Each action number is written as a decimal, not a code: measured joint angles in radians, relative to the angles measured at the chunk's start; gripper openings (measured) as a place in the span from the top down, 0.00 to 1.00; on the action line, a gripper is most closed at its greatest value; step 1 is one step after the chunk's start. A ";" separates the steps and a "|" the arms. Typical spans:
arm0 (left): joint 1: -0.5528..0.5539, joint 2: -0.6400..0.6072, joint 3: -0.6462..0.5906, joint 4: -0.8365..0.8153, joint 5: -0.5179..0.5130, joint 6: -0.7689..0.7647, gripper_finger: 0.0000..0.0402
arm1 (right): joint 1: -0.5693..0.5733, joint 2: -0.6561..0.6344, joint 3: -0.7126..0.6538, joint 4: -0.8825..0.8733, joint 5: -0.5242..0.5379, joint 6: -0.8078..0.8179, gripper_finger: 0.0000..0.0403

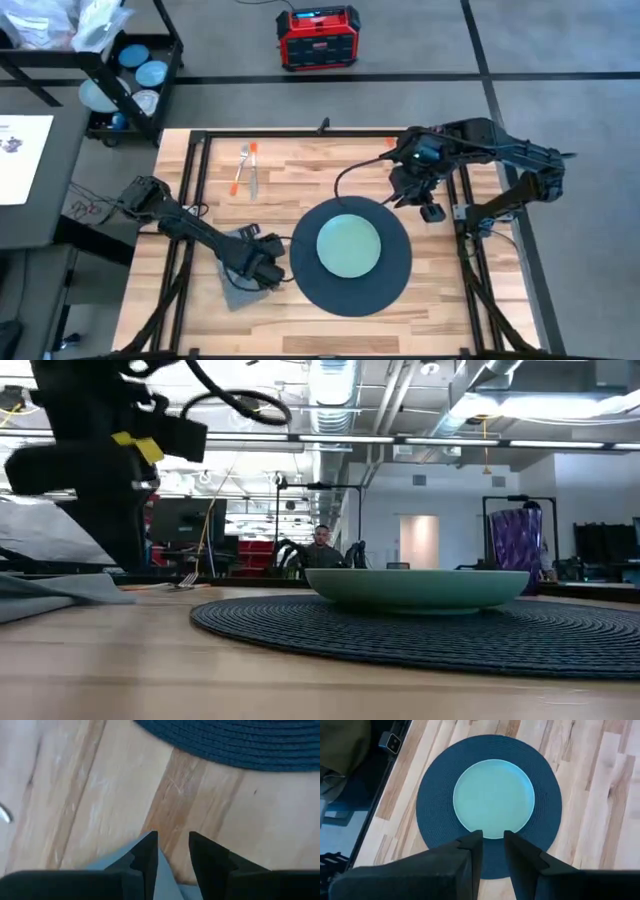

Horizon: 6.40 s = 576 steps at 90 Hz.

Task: Set table place
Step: Fold the grey napkin

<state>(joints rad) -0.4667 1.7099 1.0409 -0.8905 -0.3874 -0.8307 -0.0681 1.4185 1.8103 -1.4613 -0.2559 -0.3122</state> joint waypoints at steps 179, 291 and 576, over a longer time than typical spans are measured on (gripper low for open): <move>0.076 -0.011 0.048 0.001 -0.037 0.227 0.91 | 0.059 0.000 0.000 -0.007 0.003 0.029 0.84; 0.016 -0.007 -0.073 -0.059 0.119 0.085 0.58 | 0.115 0.000 0.000 -0.016 0.004 0.053 0.84; -0.136 -0.006 -0.008 -0.427 0.118 -0.452 0.98 | 0.285 0.000 0.000 -0.004 0.106 0.163 0.84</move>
<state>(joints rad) -0.6024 1.7035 1.0324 -1.3178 -0.2695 -1.2831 0.2165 1.4189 1.8099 -1.4654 -0.1497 -0.1493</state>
